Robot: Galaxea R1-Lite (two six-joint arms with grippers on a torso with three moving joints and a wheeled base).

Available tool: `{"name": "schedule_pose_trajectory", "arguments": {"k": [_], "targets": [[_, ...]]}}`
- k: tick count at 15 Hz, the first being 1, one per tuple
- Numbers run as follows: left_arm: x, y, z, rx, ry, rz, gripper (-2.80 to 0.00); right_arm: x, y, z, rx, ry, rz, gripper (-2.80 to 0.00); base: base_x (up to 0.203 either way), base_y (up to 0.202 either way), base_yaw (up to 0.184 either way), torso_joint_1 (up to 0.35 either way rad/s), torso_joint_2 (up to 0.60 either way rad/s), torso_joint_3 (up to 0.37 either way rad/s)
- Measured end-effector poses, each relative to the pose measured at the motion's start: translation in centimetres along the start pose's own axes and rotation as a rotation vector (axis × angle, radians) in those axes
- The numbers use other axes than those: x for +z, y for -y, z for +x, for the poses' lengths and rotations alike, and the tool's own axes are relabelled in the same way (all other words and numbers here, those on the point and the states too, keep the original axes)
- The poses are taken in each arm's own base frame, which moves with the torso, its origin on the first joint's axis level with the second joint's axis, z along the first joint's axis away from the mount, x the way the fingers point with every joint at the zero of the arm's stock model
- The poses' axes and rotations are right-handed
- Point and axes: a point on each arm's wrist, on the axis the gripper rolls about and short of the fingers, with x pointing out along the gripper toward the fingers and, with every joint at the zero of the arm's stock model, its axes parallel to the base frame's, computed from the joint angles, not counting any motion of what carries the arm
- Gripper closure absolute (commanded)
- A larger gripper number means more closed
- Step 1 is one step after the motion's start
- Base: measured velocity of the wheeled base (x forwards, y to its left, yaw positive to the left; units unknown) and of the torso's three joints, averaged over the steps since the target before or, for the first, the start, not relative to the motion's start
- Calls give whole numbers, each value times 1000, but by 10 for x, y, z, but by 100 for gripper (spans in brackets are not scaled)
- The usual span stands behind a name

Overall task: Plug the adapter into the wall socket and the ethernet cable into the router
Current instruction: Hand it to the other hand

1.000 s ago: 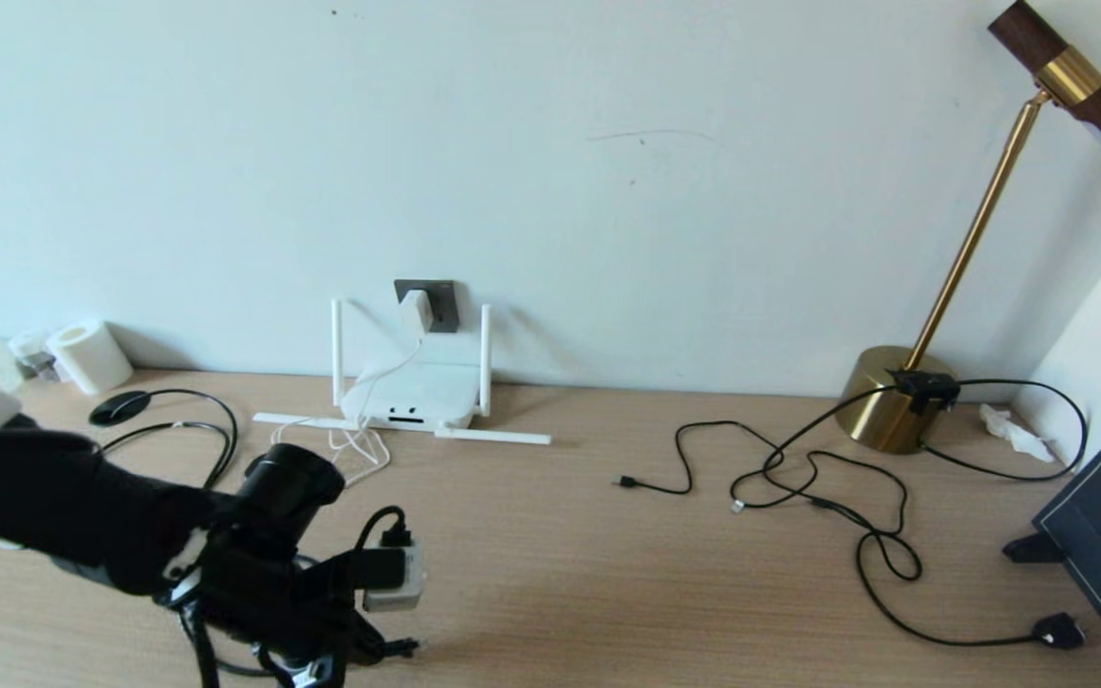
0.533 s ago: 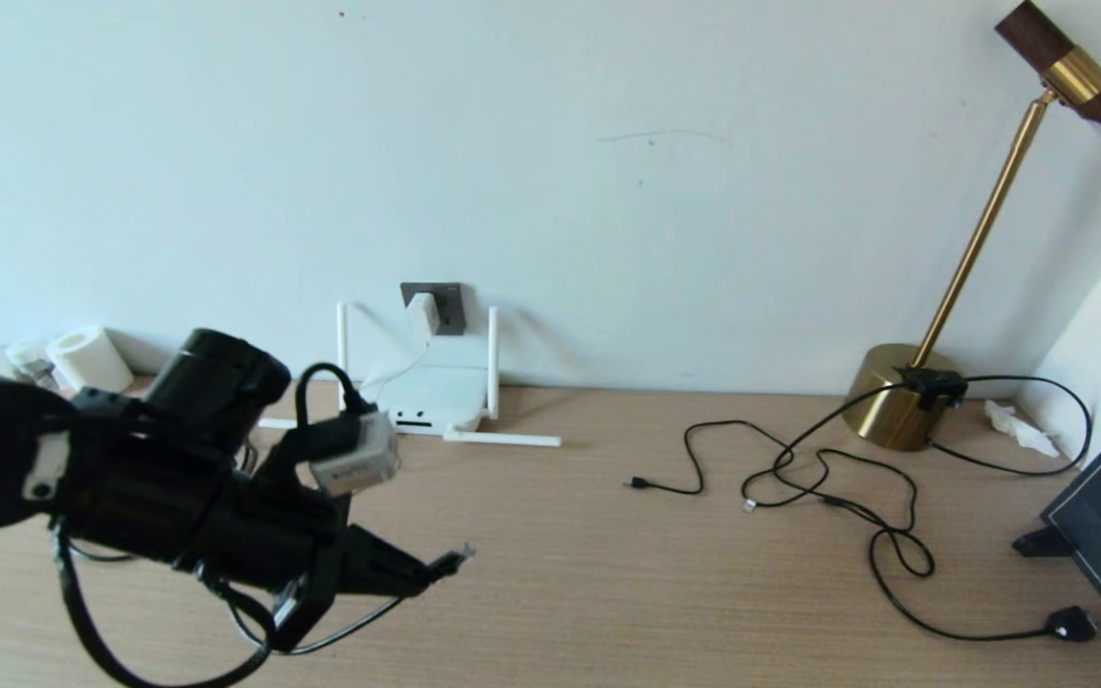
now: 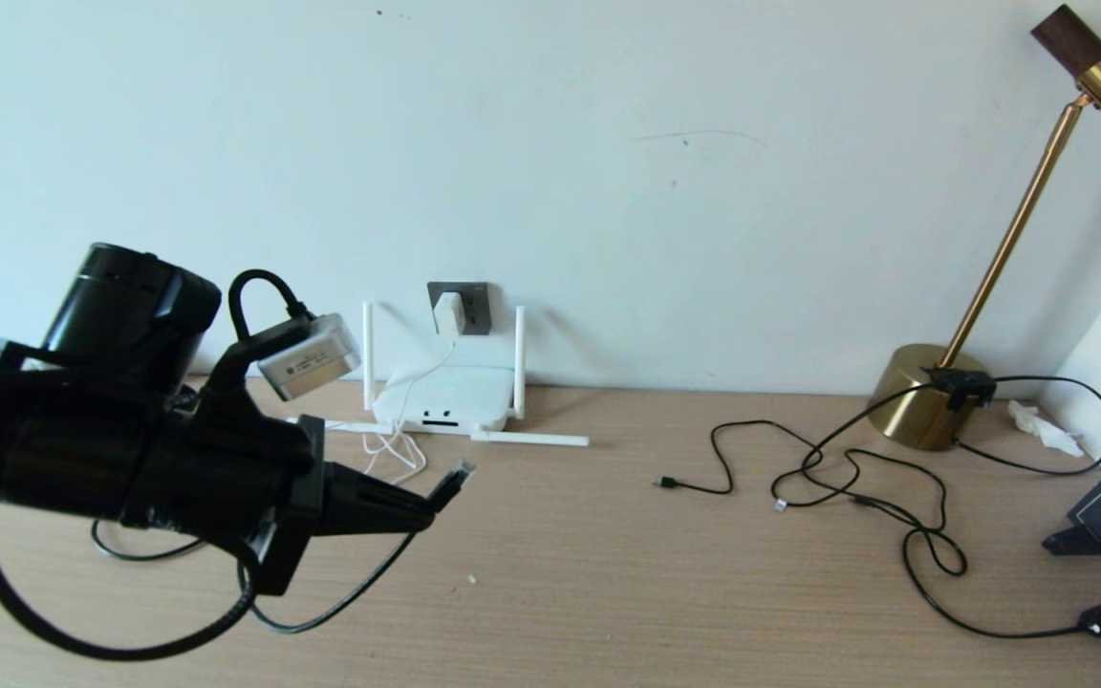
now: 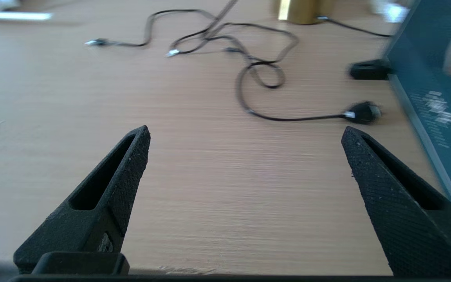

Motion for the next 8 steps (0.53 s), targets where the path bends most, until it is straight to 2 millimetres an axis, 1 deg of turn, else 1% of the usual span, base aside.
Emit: {"name": "schedule_pose_trajectory", "arguments": {"k": [2, 4, 5, 6, 7, 8], "targets": [[0, 1, 2, 32, -17, 6, 0, 19, 0, -8, -1, 55, 26, -280, 0, 0, 0, 0, 0, 0], [5, -3, 9, 120, -24, 45, 0, 54, -2, -16, 51, 69, 97, -280, 0, 0, 0, 0, 0, 0], [10, -3, 14, 147, -3, 84, 0, 73, -4, -15, 93, 38, 144, -280, 0, 0, 0, 0, 0, 0], [17, -2, 22, 172, 21, 133, 0, 94, -6, -8, 153, -25, 197, -280, 0, 0, 0, 0, 0, 0], [23, 0, 31, 198, 36, 182, 0, 114, -9, 5, 218, -106, 251, -280, 0, 0, 0, 0, 0, 0], [29, 3, 40, 218, 45, 234, 0, 132, -12, 22, 285, -196, 305, -280, 0, 0, 0, 0, 0, 0]]}}
